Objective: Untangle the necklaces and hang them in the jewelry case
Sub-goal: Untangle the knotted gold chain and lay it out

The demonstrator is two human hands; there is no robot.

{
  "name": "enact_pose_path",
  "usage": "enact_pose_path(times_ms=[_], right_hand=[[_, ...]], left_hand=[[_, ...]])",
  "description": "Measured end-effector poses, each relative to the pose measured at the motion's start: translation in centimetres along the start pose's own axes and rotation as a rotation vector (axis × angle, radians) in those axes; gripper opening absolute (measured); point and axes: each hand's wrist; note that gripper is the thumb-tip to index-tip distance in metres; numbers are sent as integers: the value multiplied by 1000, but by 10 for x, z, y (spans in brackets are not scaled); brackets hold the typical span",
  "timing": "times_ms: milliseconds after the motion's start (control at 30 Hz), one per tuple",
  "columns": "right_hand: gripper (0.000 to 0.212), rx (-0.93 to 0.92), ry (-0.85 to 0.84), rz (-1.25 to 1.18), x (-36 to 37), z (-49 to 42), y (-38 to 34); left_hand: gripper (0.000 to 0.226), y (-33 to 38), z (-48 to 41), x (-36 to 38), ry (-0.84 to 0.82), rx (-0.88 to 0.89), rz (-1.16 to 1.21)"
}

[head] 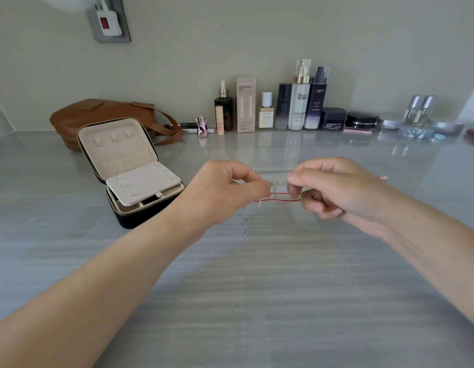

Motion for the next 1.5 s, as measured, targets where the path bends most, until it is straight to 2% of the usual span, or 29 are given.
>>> enact_pose_path(times_ms=[167, 433, 633, 867, 1000, 1167, 1367, 1500], right_hand=[[12, -12, 0, 132, 5, 0, 4], [2, -111, 19, 154, 10, 0, 5], [13, -241, 112, 308, 5, -6, 10], [12, -332, 141, 432, 5, -7, 15], [13, -309, 163, 359, 3, -8, 14], [15, -261, 102, 223, 2, -3, 8], [18, -206, 129, 193, 3, -4, 8], [22, -172, 118, 228, 4, -5, 9]], left_hand=[[21, 0, 0, -1, -12, -3, 5], [6, -2, -1, -2, -35, 35, -21], [8, -3, -3, -2, 25, 94, -73], [11, -1, -3, -3, 60, 87, -72], [8, -2, -4, -4, 57, 53, -43], [9, -4, -5, -5, 43, 23, -15], [18, -2, -7, -7, 17, -56, 49], [17, -4, -8, -8, 14, -27, -6]])
Point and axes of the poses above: each hand's wrist, its own z-axis away from the middle knuckle, its own x-axis out of the palm, y = z × x, and after that the axes turned 9 degrees about y, right-handed
